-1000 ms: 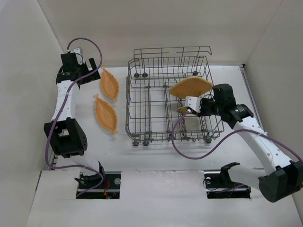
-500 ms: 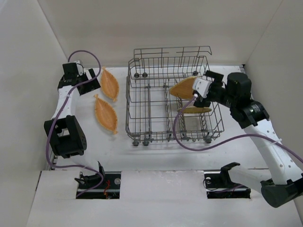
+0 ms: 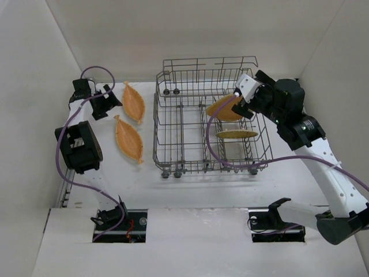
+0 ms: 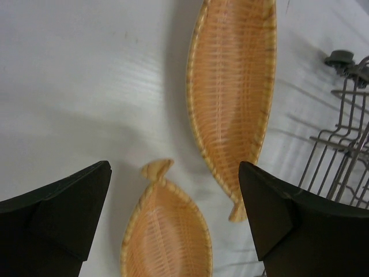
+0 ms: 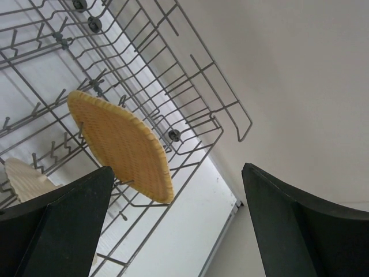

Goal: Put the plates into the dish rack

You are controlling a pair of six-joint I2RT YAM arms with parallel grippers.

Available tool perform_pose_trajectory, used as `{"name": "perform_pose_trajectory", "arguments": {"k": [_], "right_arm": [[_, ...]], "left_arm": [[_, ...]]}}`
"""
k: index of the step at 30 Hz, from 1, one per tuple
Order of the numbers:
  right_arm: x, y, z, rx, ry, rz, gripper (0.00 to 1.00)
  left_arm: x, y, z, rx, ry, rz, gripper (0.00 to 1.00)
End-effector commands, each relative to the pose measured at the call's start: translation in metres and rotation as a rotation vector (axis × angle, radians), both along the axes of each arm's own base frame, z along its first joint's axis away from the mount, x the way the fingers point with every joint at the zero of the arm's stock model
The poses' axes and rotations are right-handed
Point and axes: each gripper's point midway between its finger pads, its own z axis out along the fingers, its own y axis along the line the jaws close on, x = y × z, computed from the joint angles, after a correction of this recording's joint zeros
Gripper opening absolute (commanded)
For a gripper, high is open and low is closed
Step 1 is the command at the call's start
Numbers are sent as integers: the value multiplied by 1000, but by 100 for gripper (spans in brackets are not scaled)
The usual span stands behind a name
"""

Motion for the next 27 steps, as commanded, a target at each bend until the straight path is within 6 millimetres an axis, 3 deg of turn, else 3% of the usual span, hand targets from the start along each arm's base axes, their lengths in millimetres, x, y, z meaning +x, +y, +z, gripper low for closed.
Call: {"name": "perform_pose_trajectory", "arguments": {"k": [1, 6, 11, 19, 27], "right_arm": [[2, -4, 27, 65, -47, -68, 99], [12, -1, 32, 30, -42, -74, 99], [25, -7, 43, 6, -50, -99, 98], [49, -32, 64, 8, -64, -182, 98], [60, -29, 64, 2, -62, -187, 98]], "left_arm": [[41, -5, 34, -56, -125, -48, 93], [84, -9, 26, -73, -125, -84, 89], [106, -21, 11, -87, -87, -112, 77], [105, -25, -10, -98, -45, -115, 73], [96, -26, -26, -115, 7, -104, 63]]}}
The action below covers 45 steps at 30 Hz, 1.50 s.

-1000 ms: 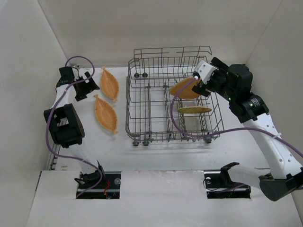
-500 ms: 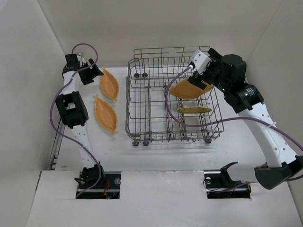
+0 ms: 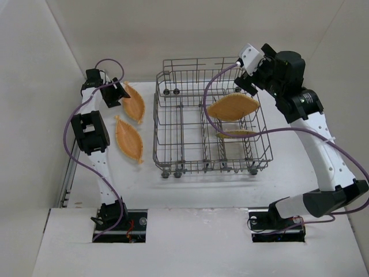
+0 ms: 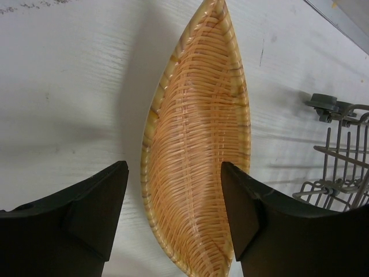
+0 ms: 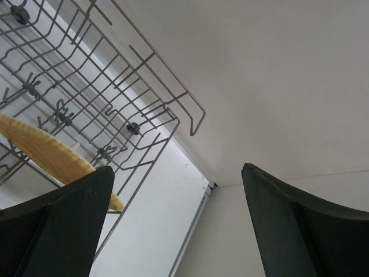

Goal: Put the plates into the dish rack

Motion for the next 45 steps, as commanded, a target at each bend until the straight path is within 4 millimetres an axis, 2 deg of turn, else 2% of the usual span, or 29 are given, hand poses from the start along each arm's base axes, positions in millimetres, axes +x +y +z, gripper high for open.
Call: {"name": "perform_pose_trajectory", "arguments": {"k": [1, 7, 14, 22, 26, 28, 31, 36, 42, 45], "right_arm": [[0, -1, 21, 15, -47, -14, 98], [1, -5, 14, -1, -13, -40, 98], [-2, -12, 14, -4, -6, -73, 98], [-6, -14, 15, -19, -9, -84, 98], [-7, -16, 16, -20, -11, -91, 98], [-8, -16, 12, -23, -9, -90, 97], [-9, -13, 10, -14, -21, -78, 97], [-6, -14, 6, 0, -62, -84, 97], [-10, -20, 5, 53, -105, -112, 98], [-12, -36, 4, 91, -130, -170, 100]], "left_arm": [[-2, 1, 10, -12, -6, 4, 63], [-9, -3, -8, -34, 43, 7, 64], [-12, -4, -26, -45, 81, 18, 57], [-10, -9, -44, -50, 110, 15, 20], [-10, -5, -36, -10, 83, 11, 8], [-7, 3, -20, 42, 40, 22, 5], [-3, 18, 18, 128, -46, 44, 3], [-6, 39, 102, 284, -210, 60, 3], [-30, 55, 208, 489, -398, 90, 3], [-47, 50, 268, 610, -513, 76, 3]]}}
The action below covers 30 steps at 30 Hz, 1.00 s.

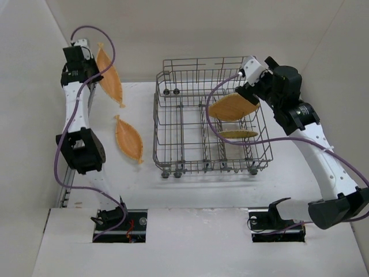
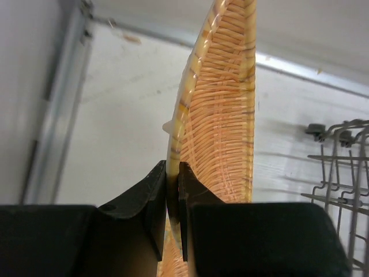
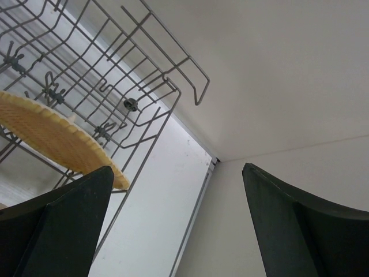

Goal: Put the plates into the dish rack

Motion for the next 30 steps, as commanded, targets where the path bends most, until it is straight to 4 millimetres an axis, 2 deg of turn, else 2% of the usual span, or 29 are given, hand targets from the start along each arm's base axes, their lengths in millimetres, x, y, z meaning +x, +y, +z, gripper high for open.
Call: {"name": "perform_pose_trajectory", "arguments": {"k": [1, 3, 5, 6, 8, 11, 13, 16, 18, 22, 30], "right_arm": [[-7, -20, 40, 114, -160, -89, 100], [-9, -33, 38, 144, -166, -138, 100], [-12, -46, 33, 195, -155, -189, 100], [-13, -54, 31, 220, -149, -217, 100], [-17, -66, 27, 272, -134, -255, 100], [-24, -78, 23, 318, -117, -284, 100], [-28, -84, 23, 335, -119, -295, 100], [-32, -88, 24, 343, -128, -299, 100], [-34, -90, 23, 345, -133, -300, 100], [-38, -89, 21, 346, -133, -294, 100], [-44, -92, 17, 360, -138, -304, 100]], "left_arm": [[-24, -5, 123, 230, -249, -25, 4], [-36, -21, 155, 320, -309, -65, 4], [-50, -50, 184, 451, -369, -146, 4], [-55, -63, 191, 498, -388, -181, 4], [-69, -103, 204, 628, -436, -298, 4], [-95, -172, 210, 840, -534, -504, 4], [-113, -216, 204, 954, -596, -639, 5], [-137, -264, 190, 1023, -652, -790, 5], [-145, -282, 183, 1025, -659, -845, 5], [-161, -310, 155, 1030, -623, -992, 5], [-171, -324, 111, 1001, -555, -1097, 5]]}}
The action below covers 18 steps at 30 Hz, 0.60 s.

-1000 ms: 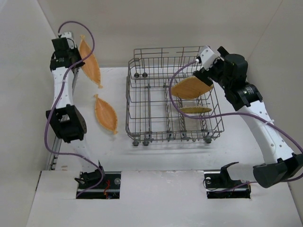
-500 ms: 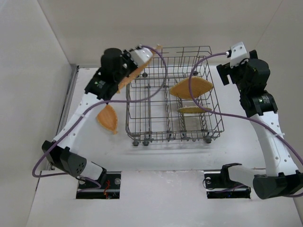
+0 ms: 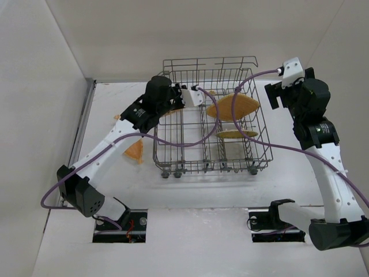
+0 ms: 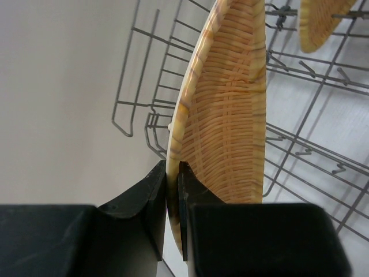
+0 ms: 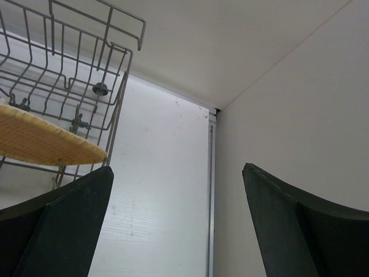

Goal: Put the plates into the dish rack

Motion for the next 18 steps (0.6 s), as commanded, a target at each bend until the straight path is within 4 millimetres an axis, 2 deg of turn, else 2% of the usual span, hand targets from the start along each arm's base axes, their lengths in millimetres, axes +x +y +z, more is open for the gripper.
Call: {"name": "perform_pose_trajectory", "arguments": {"k": [1, 7, 12, 14, 18], "right_arm": [[-4, -3, 18, 40, -72, -13, 100], [-5, -10, 20, 38, -79, -42, 100], [-7, -15, 21, 37, -89, -64, 100], [-8, -16, 18, 35, -83, -69, 100], [-13, -17, 16, 26, -84, -68, 100]], "left_arm": [[-7, -2, 11, -20, -41, -35, 4], [-16, -15, -20, 19, -33, -67, 4], [-21, -35, -43, 107, -123, -106, 4], [-21, -42, -41, 106, -131, -116, 4], [-14, -60, -14, 91, -191, -141, 4]]}}
